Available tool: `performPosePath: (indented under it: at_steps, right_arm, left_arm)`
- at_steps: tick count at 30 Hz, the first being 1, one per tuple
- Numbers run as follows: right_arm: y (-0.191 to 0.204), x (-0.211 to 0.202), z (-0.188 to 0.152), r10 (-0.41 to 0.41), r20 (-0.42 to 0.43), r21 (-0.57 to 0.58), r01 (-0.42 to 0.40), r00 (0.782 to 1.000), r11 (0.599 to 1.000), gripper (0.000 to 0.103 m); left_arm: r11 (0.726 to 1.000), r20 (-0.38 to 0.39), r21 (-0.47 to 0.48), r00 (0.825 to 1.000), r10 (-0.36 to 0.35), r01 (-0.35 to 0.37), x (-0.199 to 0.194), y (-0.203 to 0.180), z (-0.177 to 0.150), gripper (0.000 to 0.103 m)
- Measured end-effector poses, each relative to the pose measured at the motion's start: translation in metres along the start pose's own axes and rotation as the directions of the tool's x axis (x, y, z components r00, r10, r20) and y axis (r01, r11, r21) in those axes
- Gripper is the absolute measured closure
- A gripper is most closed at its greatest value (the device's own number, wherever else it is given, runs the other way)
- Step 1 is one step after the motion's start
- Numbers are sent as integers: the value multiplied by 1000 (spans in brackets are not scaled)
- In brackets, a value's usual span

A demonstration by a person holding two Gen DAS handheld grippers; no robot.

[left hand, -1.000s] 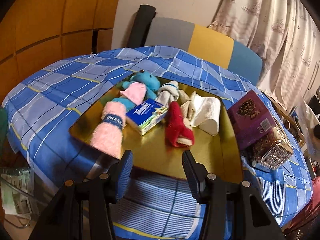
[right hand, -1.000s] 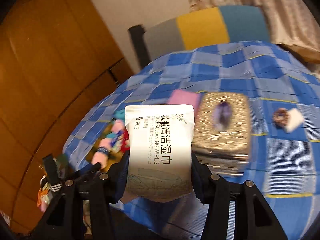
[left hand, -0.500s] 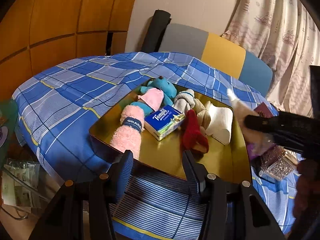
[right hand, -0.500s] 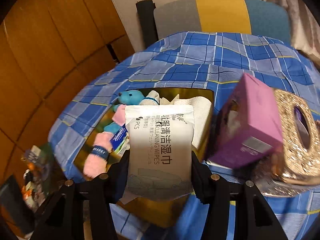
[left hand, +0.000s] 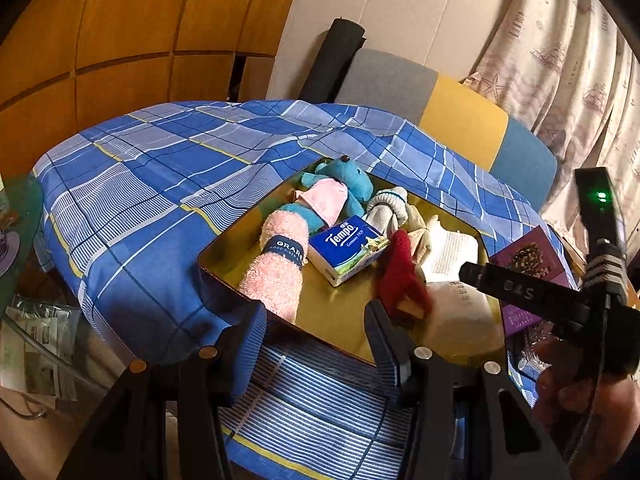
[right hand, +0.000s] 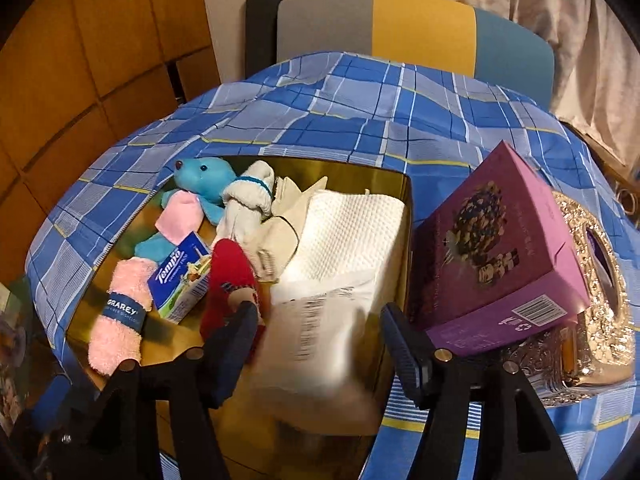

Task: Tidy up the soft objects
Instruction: 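Carry the white wipes packet into the gold tray with the right gripper, then move the right gripper to the white sponge and grasp it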

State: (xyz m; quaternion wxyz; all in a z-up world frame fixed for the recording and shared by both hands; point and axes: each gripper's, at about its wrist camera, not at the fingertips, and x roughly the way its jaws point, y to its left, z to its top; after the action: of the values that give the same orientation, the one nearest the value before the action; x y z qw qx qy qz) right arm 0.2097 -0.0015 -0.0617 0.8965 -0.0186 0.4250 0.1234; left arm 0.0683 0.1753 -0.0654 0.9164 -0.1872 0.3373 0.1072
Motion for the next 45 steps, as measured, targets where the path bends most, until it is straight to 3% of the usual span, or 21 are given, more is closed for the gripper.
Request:
performPosePath:
  at_steps: [10, 18, 22, 26, 30, 35, 40, 45]
  right_arm:
    - [-10, -58, -12, 73, 116, -11, -72, 991, 997, 35]
    - [-28, -91, -24, 92, 150, 25, -97, 984, 995, 33]
    - [-39, -104, -32, 97, 164, 32, -104, 982, 994, 33]
    - [-58, -121, -44, 71, 189, 52, -83, 979, 995, 33]
    - [-88, -134, -55, 28, 201, 97, -49, 979, 994, 33]
    - [-134, -144, -69, -41, 191, 170, 8, 981, 985, 32]
    - [-186, -142, -91, -89, 138, 272, 49, 986, 961, 31]
    - [-242, -127, -119, -159, 9, 379, 144, 987, 914, 31]
  left_arm:
    - [999, -33, 16, 999, -42, 42, 5, -6, -5, 51]
    - [995, -57, 62, 996, -75, 79, 6, -20, -14, 51]
    - [987, -73, 94, 990, -123, 129, 6, -30, -18, 51]
    - [966, -115, 132, 971, -209, 224, 6, -47, -25, 51]
    - [940, -138, 200, 958, -252, 276, 1, -68, -37, 51]
    - [891, -164, 299, 938, -305, 342, -10, -95, -56, 51]
    - [844, -201, 380, 925, -323, 378, -15, -115, -77, 51]
    - [815, -259, 394, 902, -344, 424, -19, -135, -92, 51]
